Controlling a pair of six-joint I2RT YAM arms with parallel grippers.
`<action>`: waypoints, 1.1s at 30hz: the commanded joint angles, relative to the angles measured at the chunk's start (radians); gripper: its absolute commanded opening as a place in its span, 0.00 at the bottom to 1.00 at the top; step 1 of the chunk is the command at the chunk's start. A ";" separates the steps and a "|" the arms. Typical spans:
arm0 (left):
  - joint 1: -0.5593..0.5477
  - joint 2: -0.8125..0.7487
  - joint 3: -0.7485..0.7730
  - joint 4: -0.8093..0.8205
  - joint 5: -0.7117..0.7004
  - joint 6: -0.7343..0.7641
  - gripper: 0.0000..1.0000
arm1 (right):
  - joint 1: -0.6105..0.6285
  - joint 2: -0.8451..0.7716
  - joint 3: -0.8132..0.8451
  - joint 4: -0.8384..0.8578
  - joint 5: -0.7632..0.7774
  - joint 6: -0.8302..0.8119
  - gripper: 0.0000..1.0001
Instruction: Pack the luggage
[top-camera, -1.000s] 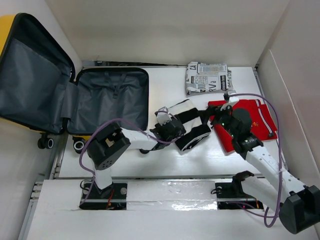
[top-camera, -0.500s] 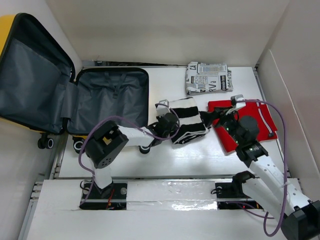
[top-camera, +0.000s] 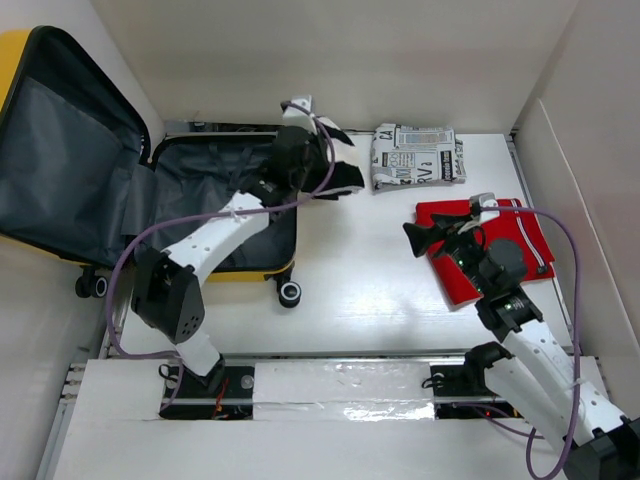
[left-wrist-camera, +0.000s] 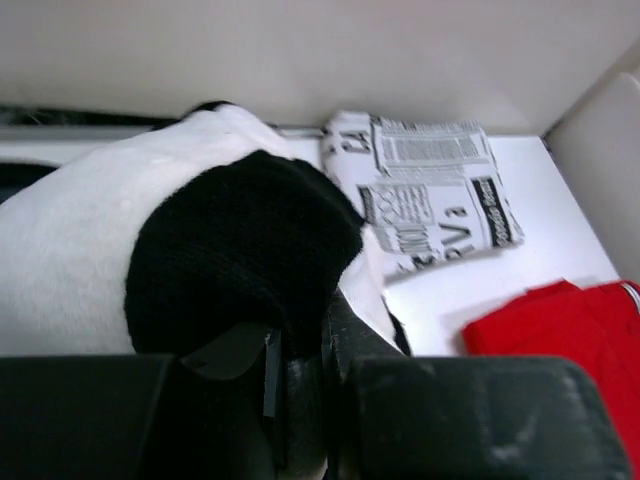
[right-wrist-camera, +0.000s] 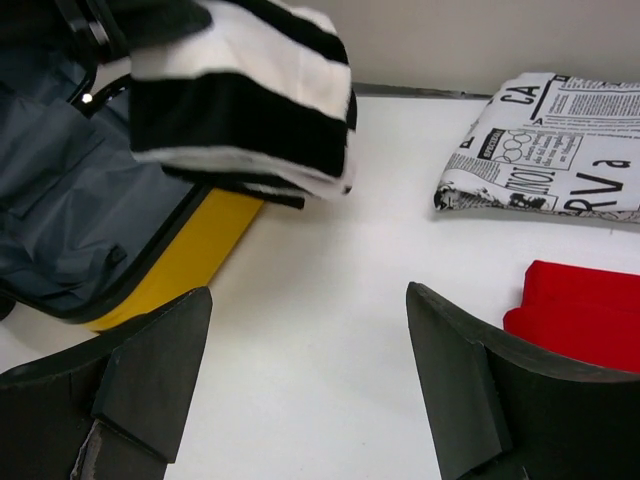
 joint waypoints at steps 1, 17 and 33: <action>0.085 -0.050 0.119 -0.144 0.101 0.150 0.00 | 0.000 -0.023 0.013 0.009 -0.008 0.000 0.84; 0.590 -0.101 -0.112 0.060 0.633 0.092 0.00 | 0.000 -0.007 0.020 0.001 -0.042 -0.014 0.84; 0.754 -0.084 -0.457 0.105 0.524 0.054 0.15 | 0.000 0.011 0.031 -0.017 -0.024 -0.022 0.86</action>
